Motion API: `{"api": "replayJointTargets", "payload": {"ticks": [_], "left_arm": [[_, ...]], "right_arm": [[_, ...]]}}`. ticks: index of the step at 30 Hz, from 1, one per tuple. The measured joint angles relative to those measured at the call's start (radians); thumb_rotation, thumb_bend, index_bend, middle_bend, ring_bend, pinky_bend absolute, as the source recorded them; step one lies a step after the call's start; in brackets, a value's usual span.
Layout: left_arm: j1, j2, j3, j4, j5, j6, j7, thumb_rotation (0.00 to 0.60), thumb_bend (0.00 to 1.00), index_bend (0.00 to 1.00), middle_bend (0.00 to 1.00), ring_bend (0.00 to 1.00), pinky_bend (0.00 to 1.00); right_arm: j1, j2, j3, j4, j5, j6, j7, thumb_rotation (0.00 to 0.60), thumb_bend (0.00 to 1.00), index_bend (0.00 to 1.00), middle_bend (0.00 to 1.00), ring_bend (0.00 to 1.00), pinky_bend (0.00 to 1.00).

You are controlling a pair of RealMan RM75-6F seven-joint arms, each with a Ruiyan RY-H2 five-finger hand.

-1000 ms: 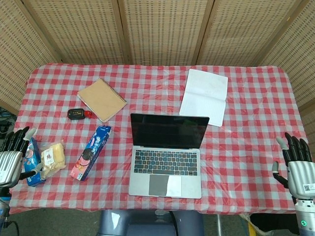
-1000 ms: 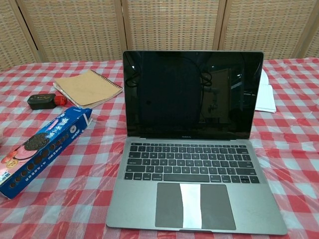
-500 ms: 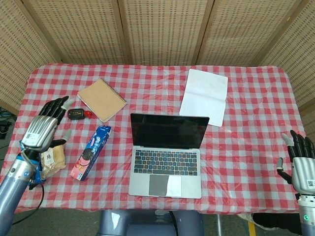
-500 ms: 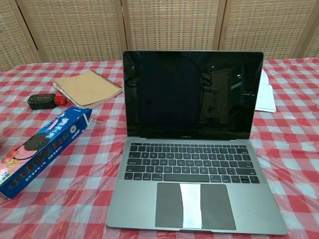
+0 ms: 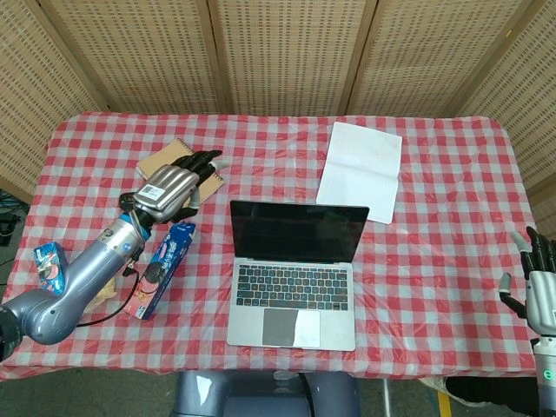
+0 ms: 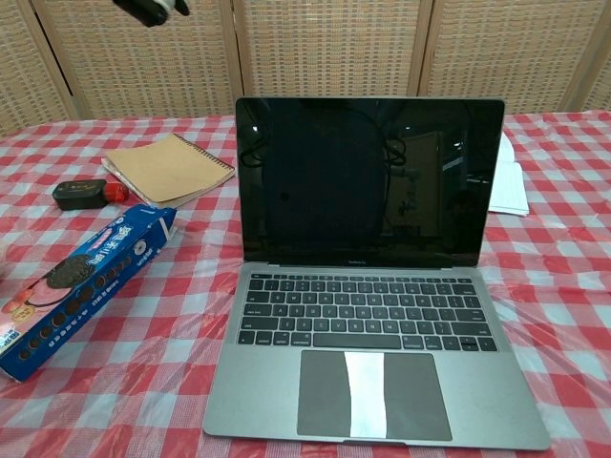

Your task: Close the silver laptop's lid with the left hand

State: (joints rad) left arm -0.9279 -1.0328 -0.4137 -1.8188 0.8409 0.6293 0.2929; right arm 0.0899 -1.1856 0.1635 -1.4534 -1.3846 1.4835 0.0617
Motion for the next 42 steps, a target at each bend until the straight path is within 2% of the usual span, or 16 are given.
{"api": "replayJointTargets", "payload": {"ticks": [8,16,26,35,42], "left_arm": [[-0.207,-0.066,0.032,0.105,-0.197,-0.085,0.021,0.6,1.0,0.24,0.0,0.05,0.21],[-0.366,-0.144,0.099,0.201,-0.359,-0.081,0.061,0.6,1.0,0.25,0.0,0.07,0.23],[-0.545,-0.246,0.208,0.304,-0.567,-0.076,0.123,0.6,1.0,0.24,0.0,0.09,0.24],[-0.634,-0.308,0.25,0.345,-0.641,-0.069,0.132,0.6,1.0,0.27,0.06,0.14,0.27],[-0.647,-0.332,0.247,0.346,-0.655,-0.047,0.098,0.6,1.0,0.39,0.18,0.24,0.33]], "right_arm": [[0.0,0.006,0.008,0.013,0.015,-0.01,0.037,0.6,0.8,0.04,0.0,0.0,0.0],[-0.002,0.014,0.014,0.012,0.023,-0.012,0.059,0.6,0.8,0.06,0.0,0.0,0.0],[-0.006,0.028,0.021,0.015,0.031,-0.017,0.103,0.6,0.8,0.06,0.0,0.0,0.0],[-0.007,0.032,0.024,0.023,0.036,-0.019,0.123,0.6,0.8,0.08,0.0,0.0,0.0],[-0.009,0.033,0.027,0.026,0.033,-0.011,0.134,0.6,0.81,0.08,0.0,0.0,0.0]]}}
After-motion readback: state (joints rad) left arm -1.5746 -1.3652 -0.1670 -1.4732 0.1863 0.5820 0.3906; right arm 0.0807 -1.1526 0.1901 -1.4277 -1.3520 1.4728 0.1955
